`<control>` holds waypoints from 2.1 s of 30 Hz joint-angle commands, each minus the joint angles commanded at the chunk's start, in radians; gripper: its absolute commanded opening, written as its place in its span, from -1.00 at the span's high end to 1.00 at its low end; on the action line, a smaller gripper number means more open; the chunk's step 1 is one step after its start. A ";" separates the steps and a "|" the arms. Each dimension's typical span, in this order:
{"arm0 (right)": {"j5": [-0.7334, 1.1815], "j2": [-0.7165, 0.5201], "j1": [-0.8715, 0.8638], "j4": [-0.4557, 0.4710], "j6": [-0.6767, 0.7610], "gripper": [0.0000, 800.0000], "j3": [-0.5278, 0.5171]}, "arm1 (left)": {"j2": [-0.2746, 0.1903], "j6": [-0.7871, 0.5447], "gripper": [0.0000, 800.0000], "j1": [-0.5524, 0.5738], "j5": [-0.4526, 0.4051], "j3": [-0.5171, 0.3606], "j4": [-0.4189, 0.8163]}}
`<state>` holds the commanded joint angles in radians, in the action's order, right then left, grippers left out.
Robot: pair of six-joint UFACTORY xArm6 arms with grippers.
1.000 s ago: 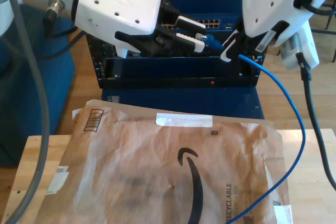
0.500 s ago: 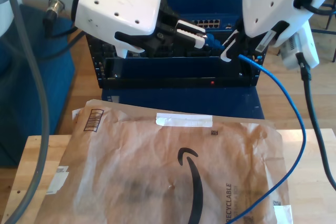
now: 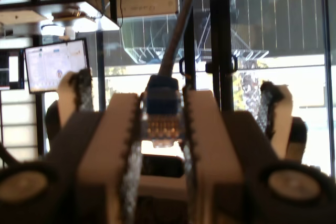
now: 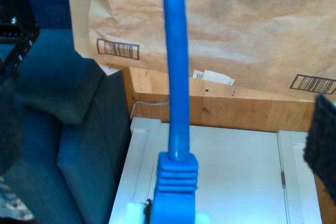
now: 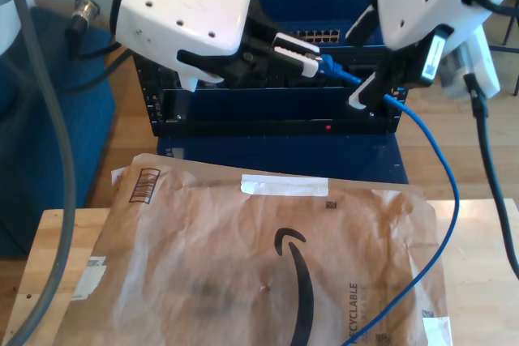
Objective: Grab the cable and plug it in
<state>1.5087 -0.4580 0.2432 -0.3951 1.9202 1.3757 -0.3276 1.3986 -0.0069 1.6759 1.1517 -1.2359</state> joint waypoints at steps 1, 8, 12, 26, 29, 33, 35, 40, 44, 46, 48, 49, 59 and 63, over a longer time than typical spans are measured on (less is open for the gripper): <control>0.000 -0.017 0.000 0.000 0.000 -0.99 0.003 | 0.000 0.000 0.99 0.000 0.000 0.002 0.000; -0.060 -0.147 0.003 0.003 -0.110 -0.99 -0.008 | 0.057 0.091 1.00 -0.040 0.066 0.005 -0.034; -0.091 -0.178 0.008 -0.002 -0.173 -0.99 -0.075 | 0.101 0.129 1.00 -0.083 0.147 0.012 -0.103; -0.339 -0.351 0.023 -0.094 -0.259 -0.99 -0.236 | 0.147 0.279 1.00 -0.112 0.305 0.029 -0.229; -0.339 -0.364 0.025 -0.164 -0.261 -0.99 -0.239 | 0.178 0.313 1.00 -0.137 0.359 0.032 -0.292; -0.339 -0.384 0.025 -0.247 -0.322 -0.98 -0.239 | 0.186 0.338 1.00 -0.140 0.379 0.032 -0.293; -0.344 -0.385 0.025 -0.253 -0.341 -0.98 -0.238 | 0.186 0.361 1.00 -0.140 0.393 0.032 -0.295; -0.470 -0.397 0.029 -0.253 -0.381 -0.96 -0.290 | 0.190 0.407 1.00 -0.157 0.411 0.032 -0.296; -0.588 -0.399 0.087 -0.258 -0.400 -0.99 -0.371 | 0.206 0.423 1.00 -0.181 0.442 0.032 -0.348; -0.666 -0.400 0.132 -0.275 -0.402 -0.99 -0.414 | 0.218 0.437 1.00 -0.192 0.465 0.032 -0.376; -0.709 -0.419 0.140 -0.276 -0.404 -0.99 -0.430 | 0.218 0.440 1.00 -0.190 0.471 0.032 -0.379; -0.710 -0.423 0.140 -0.276 -0.404 -0.98 -0.433 | 0.218 0.442 1.00 -0.192 0.471 0.032 -0.379; -0.752 -0.448 0.157 -0.276 -0.405 -0.99 -0.463 | 0.235 0.534 1.00 -0.198 0.508 0.028 -0.440; -0.790 -0.439 0.164 -0.276 -0.405 -0.98 -0.465 | 0.239 0.540 1.00 -0.196 0.508 0.031 -0.442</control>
<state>0.7185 -0.8968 0.4074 -0.6713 1.5152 0.9108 -0.0882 1.9387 -0.2033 2.1838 1.1824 -1.6778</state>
